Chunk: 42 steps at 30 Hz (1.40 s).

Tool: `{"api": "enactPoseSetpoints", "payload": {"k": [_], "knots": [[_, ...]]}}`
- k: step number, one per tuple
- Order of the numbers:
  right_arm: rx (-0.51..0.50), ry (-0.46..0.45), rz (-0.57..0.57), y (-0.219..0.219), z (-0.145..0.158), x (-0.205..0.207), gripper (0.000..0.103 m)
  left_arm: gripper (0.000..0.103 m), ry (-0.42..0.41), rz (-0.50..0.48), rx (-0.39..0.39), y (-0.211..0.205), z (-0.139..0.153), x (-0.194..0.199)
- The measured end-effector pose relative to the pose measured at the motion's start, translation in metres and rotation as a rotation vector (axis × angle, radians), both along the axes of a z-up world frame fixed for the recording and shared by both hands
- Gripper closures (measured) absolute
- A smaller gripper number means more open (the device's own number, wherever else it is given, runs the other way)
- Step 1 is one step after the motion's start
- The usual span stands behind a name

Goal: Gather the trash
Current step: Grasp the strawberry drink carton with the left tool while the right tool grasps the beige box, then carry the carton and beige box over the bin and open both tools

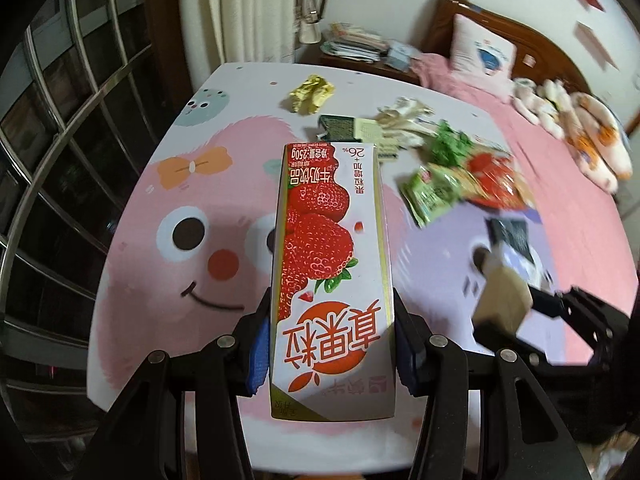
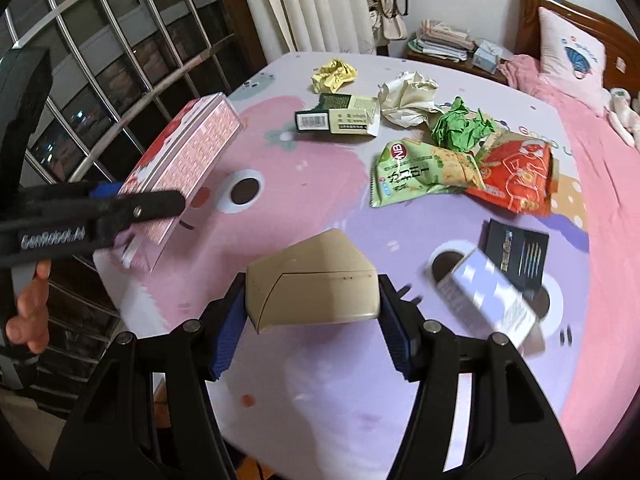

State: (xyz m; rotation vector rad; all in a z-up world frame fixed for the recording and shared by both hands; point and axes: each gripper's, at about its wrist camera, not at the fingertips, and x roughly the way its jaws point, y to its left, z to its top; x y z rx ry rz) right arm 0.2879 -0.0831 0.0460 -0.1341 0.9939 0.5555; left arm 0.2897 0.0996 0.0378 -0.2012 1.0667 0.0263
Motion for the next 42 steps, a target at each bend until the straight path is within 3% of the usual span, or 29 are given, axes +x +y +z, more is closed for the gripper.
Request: {"api": "enactPoseSetpoints", "payload": {"k": [11,16,22,31,42], "knots": [[0.014,-0.005,-0.145,0.046,0.004,-0.140,0.045,0.052,-0.058,-0.251,0.006,0.033,0.016,-0.136],[0.002,0.035,-0.200,0.067,-0.016,-0.212,0.045,0.052,-0.045,-0.343,0.008,0.045,0.000,-0.200],[-0.034,0.120,-0.243,0.075,-0.046,-0.265,0.045,0.052,0.039,-0.400,-0.016,0.052,-0.033,-0.261],[-0.063,0.263,-0.327,0.064,-0.119,-0.306,0.045,0.052,0.173,-0.431,-0.009,0.034,-0.108,-0.305],[-0.067,0.372,-0.439,0.040,-0.267,-0.294,0.044,0.052,0.300,-0.396,0.017,0.015,-0.261,-0.287]]}}
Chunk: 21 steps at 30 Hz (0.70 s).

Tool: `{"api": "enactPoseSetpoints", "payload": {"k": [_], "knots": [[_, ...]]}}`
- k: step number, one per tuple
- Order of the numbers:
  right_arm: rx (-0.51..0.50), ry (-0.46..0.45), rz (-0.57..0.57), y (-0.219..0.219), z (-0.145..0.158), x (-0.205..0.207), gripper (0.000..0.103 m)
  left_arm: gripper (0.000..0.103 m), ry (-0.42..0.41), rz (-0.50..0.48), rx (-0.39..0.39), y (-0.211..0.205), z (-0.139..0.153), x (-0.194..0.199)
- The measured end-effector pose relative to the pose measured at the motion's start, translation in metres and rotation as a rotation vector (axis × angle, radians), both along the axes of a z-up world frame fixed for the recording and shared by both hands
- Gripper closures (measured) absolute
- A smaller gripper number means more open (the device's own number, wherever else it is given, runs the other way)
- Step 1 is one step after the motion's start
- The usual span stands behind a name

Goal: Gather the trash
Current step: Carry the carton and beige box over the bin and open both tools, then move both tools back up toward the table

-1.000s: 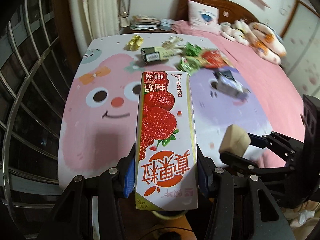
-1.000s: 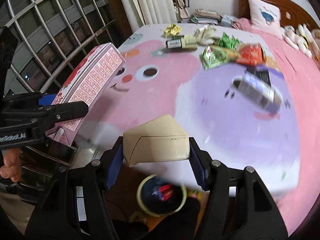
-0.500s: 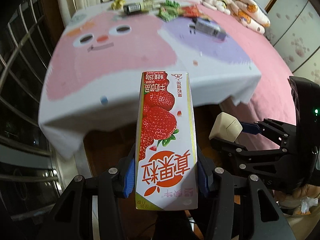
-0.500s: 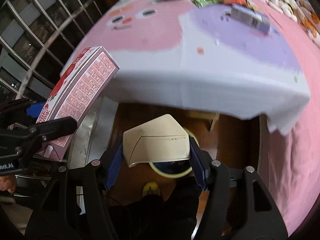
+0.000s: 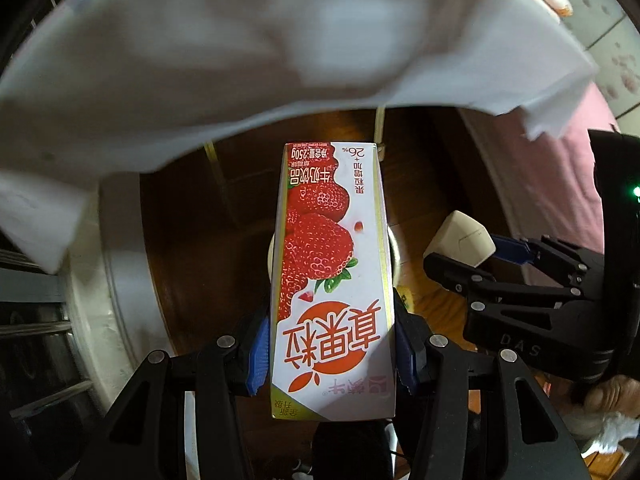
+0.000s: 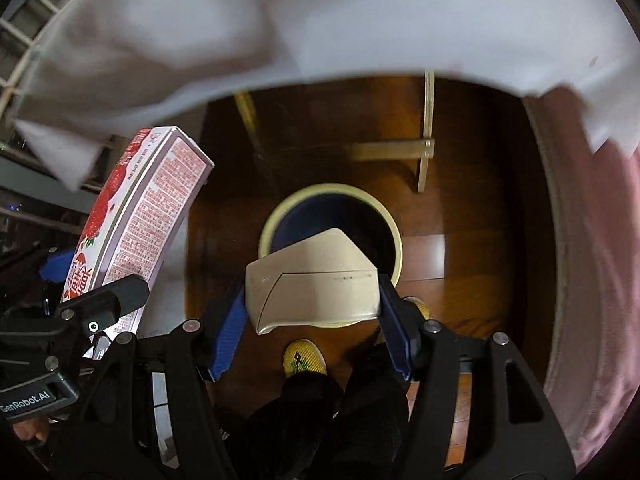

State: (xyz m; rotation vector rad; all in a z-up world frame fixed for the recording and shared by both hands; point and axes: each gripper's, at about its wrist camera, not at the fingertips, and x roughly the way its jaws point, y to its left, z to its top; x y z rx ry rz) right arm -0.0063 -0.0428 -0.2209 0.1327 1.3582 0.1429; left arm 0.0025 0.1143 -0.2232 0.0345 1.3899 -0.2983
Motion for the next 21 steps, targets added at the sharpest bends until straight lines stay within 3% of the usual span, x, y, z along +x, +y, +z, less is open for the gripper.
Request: {"api": "enactPoseSetpoints", "payload": {"k": [7,13,15,17,21], "knots": [[0.003,0.050,-0.018,-0.005,-0.084,0.017,0.044,0.052,0.048,0.004,0.012,-0.005,-0.080,0.023],[0.014,0.070,-0.040,-0.015,-0.120,0.032,0.044,0.050,0.068,-0.004,0.018,-0.013,-0.111,0.038],[0.015,0.072,-0.039,-0.015,-0.127,0.035,0.044,0.044,0.071,-0.002,0.024,-0.012,-0.119,0.042],[0.016,0.066,-0.039,-0.016,-0.129,0.038,0.039,0.021,0.069,0.004,0.030,-0.011,-0.120,0.041],[0.006,0.042,-0.031,-0.018,-0.129,0.042,0.039,0.018,0.063,0.030,0.048,-0.013,-0.126,0.040]]}}
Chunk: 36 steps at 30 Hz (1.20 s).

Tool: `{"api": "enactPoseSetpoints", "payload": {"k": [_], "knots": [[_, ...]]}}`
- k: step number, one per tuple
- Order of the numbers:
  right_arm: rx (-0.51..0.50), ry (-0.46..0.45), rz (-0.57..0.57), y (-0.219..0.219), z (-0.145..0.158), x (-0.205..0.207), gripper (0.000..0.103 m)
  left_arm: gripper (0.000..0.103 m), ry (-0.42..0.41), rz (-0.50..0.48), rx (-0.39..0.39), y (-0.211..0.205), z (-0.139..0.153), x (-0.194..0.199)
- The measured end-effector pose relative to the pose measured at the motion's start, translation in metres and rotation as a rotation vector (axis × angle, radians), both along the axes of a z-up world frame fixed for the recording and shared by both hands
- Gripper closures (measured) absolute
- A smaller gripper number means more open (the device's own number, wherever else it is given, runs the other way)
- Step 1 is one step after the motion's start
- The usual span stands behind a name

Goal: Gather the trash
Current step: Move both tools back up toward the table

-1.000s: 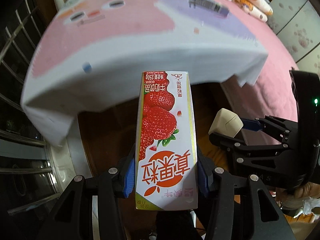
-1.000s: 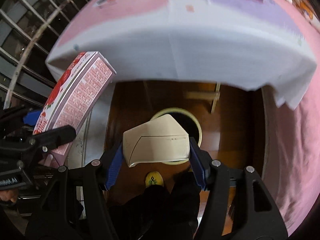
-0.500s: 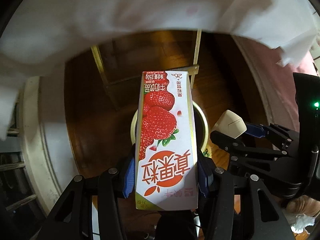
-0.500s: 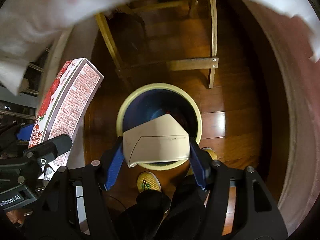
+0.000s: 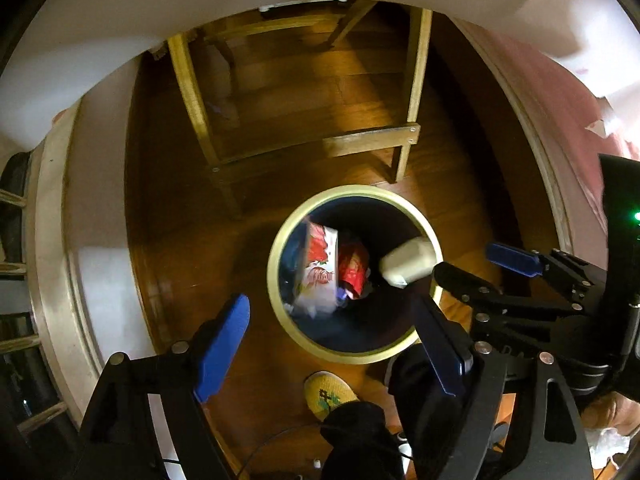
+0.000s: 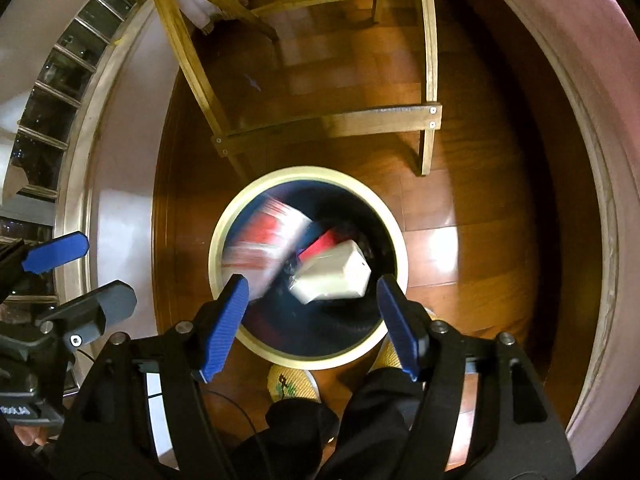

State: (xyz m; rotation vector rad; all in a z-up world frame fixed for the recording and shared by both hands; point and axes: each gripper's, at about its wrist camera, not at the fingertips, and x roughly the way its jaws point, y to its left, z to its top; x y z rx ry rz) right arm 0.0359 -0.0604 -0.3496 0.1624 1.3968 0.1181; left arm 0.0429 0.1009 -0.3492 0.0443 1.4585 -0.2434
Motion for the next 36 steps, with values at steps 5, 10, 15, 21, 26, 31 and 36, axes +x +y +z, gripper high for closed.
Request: {"api": "enactPoseSetpoints", "payload": {"k": [5,10,15,21,26,31,36], "knots": [[-0.002,-0.003,0.000,0.002,0.010,0.003,0.038,0.018,-0.015,0.031,0.008,0.006,0.011,0.002],[0.000,-0.019,0.010,0.007,0.038,0.002,0.038,0.018,-0.052,0.060,0.010,0.018,0.046,0.001],[0.010,-0.054,0.015,0.012,0.086,-0.002,0.038,0.018,-0.104,0.081,-0.006,0.024,0.103,-0.001],[0.019,-0.133,0.018,0.015,0.168,-0.013,0.038,0.018,-0.198,0.072,-0.043,0.024,0.195,-0.007],[0.031,-0.213,0.009,0.014,0.244,-0.025,0.038,0.018,-0.274,0.040,-0.059,0.022,0.272,-0.013],[0.035,-0.294,0.006,0.013,0.319,-0.035,0.038,0.018,-0.337,0.020,-0.069,0.020,0.342,-0.019],[0.006,-0.400,0.008,0.013,0.389,-0.042,0.038,0.018,-0.408,-0.005,-0.041,0.018,0.398,-0.026]]}}
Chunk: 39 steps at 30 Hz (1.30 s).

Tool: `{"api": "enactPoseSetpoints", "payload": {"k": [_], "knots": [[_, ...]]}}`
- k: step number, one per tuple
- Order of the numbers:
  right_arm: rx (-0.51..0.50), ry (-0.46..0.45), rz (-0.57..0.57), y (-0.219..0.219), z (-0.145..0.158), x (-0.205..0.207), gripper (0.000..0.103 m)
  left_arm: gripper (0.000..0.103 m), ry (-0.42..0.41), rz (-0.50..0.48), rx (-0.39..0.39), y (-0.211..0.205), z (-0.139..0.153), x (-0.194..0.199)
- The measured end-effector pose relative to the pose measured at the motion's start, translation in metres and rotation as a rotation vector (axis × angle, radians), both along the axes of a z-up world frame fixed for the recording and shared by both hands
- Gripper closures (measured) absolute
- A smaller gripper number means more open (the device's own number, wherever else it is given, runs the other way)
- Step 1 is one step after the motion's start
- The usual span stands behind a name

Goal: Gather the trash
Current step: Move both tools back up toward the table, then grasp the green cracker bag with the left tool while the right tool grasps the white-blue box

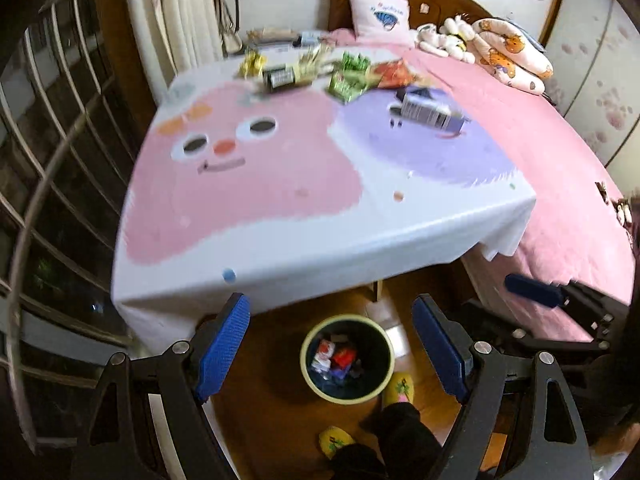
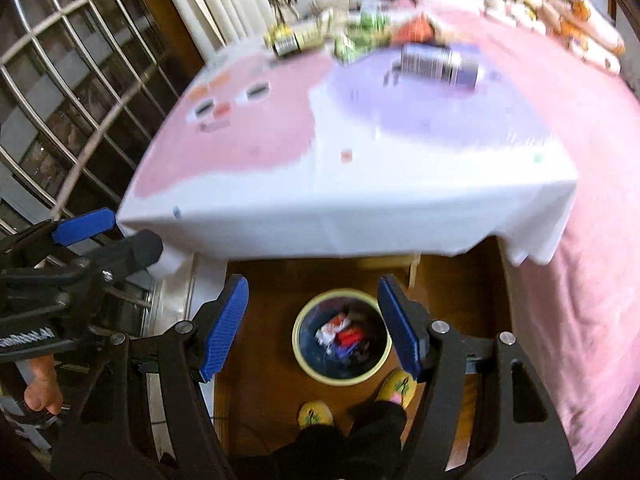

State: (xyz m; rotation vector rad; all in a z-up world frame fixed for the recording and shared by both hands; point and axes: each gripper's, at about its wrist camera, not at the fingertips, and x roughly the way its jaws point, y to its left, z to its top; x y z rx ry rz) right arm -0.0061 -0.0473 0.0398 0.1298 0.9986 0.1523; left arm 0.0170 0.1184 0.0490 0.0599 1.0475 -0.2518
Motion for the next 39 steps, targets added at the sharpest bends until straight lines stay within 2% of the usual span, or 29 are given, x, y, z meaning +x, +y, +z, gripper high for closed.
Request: {"api": "enactPoseSetpoints", "payload": {"k": [5,9,18,24,28,39], "knots": [[-0.024,-0.090,-0.012,0.003,0.053,-0.005,0.038,0.018,-0.052,-0.037,0.011,0.000,0.041,-0.002],[-0.051,-0.149,-0.024,0.000,0.084,-0.003,0.038,0.018,-0.079,-0.048,0.010,-0.004,0.058,0.003],[-0.096,-0.204,-0.051,-0.023,0.110,0.021,0.038,0.018,-0.127,-0.043,0.002,-0.015,0.077,0.038],[-0.092,-0.196,-0.047,-0.056,0.103,0.065,0.038,0.018,-0.146,-0.011,0.022,-0.032,0.072,0.084],[-0.085,-0.181,-0.031,-0.085,0.091,0.116,0.038,0.019,-0.129,0.013,0.034,-0.049,0.060,0.131],[-0.146,-0.092,0.168,-0.159,0.033,0.295,0.038,0.019,-0.034,0.061,0.102,-0.132,0.008,0.288]]}}
